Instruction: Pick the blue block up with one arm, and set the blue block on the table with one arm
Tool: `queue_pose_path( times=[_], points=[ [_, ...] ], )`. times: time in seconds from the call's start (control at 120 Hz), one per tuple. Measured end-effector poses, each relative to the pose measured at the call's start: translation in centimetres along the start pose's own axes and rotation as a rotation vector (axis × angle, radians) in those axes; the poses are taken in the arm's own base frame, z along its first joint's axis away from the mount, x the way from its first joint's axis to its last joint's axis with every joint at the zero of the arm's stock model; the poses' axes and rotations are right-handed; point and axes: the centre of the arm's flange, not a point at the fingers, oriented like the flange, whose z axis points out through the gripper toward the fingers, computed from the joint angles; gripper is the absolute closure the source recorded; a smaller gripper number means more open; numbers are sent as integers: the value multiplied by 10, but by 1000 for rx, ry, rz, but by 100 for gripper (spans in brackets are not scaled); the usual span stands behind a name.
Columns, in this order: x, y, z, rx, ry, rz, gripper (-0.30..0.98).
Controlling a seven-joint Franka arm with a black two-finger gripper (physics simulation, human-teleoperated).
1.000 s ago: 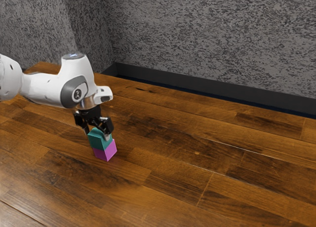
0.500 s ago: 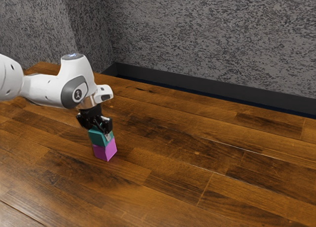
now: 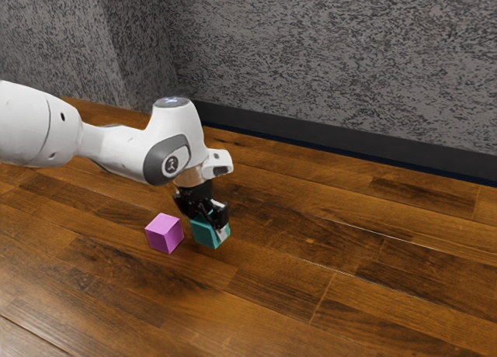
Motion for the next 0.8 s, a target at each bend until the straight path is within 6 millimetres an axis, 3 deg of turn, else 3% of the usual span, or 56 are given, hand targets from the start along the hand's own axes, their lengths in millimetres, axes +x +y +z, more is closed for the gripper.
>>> queue_pose_path(
  times=[0.133,0.217,0.408,0.467,0.5,0.558,0.625,0.658,0.692,0.733,0.8],
  points=[
    [-1,4,20,-4,-32,-9,36],
    [-2,4,26,-10,-41,-16,26],
    [-2,4,28,-20,-44,-20,13],
    [-1,5,18,-20,-29,-18,10],
    [1,6,0,-18,-1,-14,8],
    [-1,9,-56,-12,70,-5,6],
    [-2,14,-160,6,180,15,5],
    [2,17,-221,22,239,28,4],
    [-1,19,-263,39,264,35,3],
    [-8,21,-286,50,252,38,3],
    [-16,20,-295,63,202,37,2]
  ],
)
